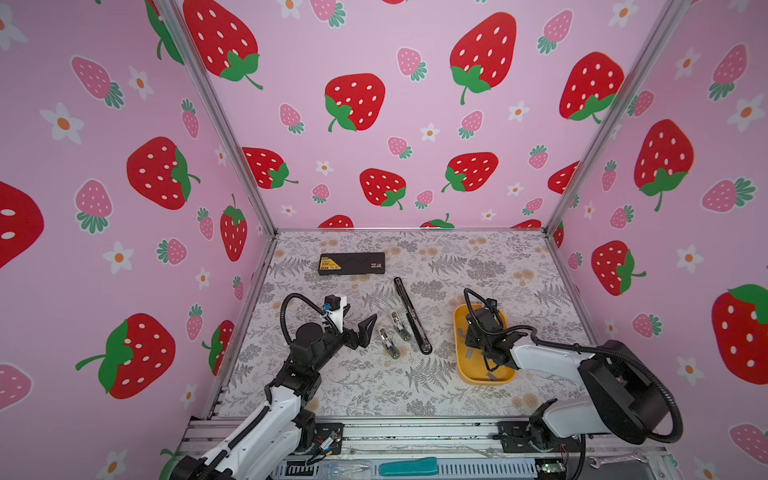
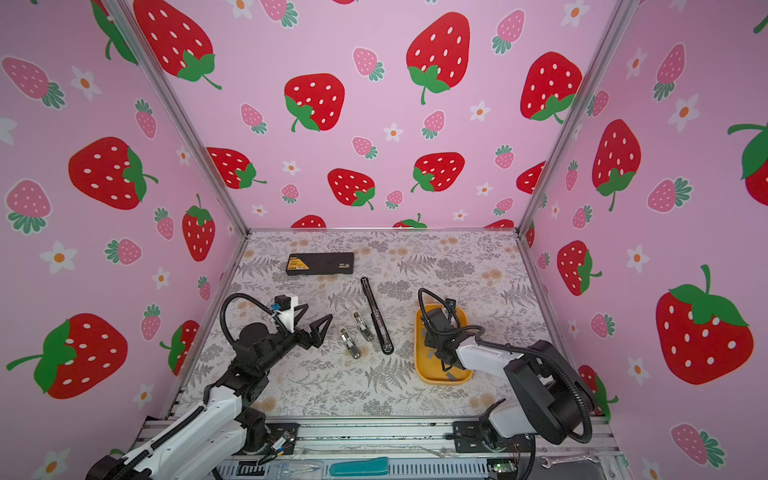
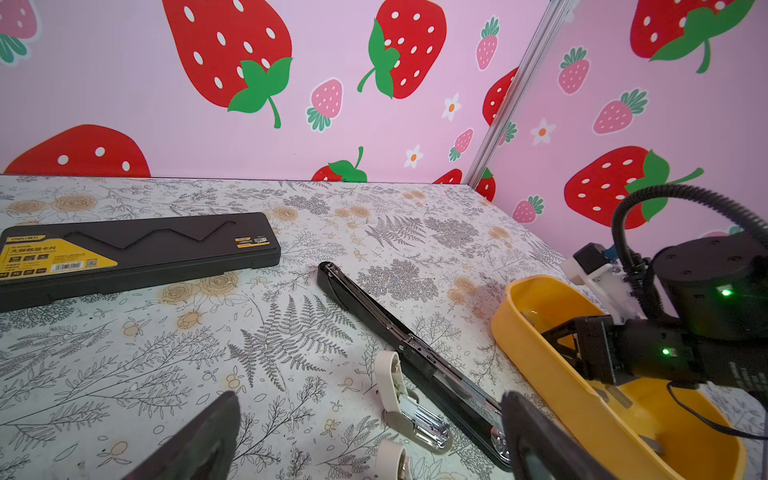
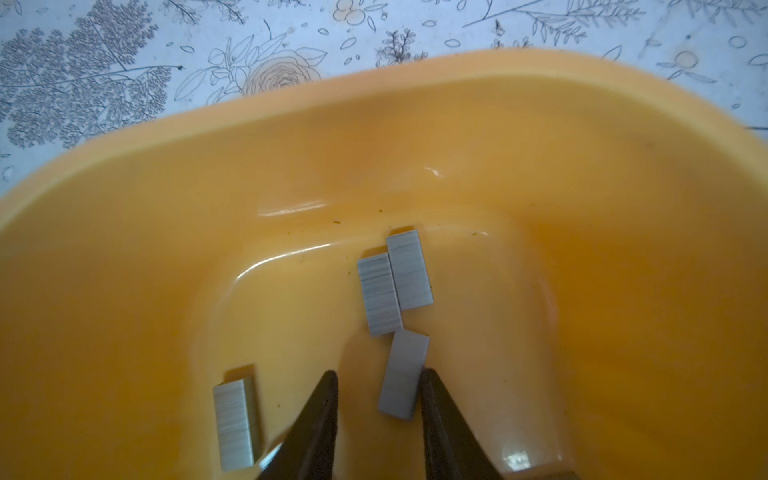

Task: Load the staples into the stapler
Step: 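Lower the open right gripper into the yellow tray over a staple strip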

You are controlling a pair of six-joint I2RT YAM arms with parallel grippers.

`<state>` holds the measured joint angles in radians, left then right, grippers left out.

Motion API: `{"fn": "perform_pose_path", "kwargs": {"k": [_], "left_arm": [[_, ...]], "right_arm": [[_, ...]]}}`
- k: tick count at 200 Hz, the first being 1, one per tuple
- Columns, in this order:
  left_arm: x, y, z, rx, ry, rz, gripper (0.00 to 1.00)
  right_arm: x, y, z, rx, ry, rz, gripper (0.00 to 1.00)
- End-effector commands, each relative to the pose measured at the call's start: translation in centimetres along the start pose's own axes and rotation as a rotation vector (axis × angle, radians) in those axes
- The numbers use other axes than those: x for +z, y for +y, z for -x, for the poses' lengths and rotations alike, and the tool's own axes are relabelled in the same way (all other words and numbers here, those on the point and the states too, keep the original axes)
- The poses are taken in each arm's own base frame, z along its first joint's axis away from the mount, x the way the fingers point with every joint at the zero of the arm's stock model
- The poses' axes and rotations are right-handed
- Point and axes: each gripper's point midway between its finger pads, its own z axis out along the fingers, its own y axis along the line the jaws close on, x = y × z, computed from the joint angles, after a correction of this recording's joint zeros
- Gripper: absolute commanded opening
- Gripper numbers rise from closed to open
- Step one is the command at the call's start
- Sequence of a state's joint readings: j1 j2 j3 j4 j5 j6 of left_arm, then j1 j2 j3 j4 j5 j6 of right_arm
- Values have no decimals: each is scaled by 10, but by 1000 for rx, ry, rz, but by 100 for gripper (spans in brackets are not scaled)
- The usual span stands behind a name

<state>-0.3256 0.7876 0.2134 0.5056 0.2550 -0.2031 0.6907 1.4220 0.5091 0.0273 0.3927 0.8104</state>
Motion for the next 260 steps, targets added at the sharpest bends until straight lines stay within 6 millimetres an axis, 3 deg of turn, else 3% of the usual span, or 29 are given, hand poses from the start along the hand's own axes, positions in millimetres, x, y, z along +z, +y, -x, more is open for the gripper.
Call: {"fn": "perform_pose_path", "kwargs": {"k": [1,101,173,260], "left_arm": [[-1,-2,11,28,-39,1,99],[-1,-1,10,27,-39,0,99],[0,-1,9,26,-36,-1,99],[0,-2,9,24,-38,-6,99]], "right_arm": [[5,-8,-9,-7,38,-38,36],[6,-27,-12,-26,34,-135,25],[3,-26,-11,-26,33,-123,13],[-9,-18,-18,-23,56,-27,14]]}}
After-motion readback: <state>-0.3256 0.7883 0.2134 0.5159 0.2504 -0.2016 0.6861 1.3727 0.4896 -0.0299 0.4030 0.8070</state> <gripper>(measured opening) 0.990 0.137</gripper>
